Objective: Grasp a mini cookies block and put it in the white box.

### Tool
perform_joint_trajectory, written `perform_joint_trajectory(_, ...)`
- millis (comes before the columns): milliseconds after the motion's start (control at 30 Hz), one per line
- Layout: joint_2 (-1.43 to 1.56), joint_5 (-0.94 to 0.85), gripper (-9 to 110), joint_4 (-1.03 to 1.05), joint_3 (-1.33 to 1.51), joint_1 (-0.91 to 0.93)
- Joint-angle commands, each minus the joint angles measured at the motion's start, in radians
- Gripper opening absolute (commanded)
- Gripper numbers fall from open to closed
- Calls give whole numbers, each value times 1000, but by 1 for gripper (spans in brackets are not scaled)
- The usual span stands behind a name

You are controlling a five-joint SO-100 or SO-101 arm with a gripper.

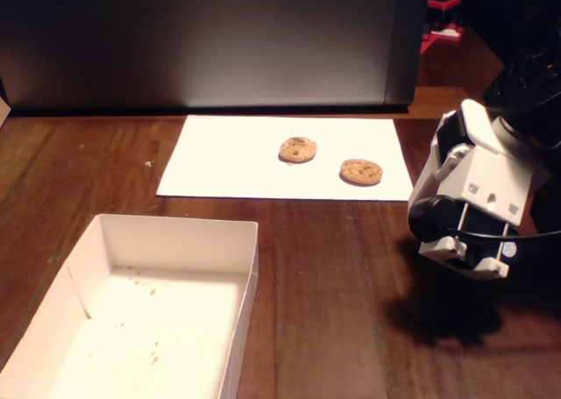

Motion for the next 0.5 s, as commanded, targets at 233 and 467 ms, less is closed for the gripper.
perform_joint_trajectory(233,74,-37,0,18,-8,-6)
perform_joint_trajectory(467,72,-143,2,-67,12,-44)
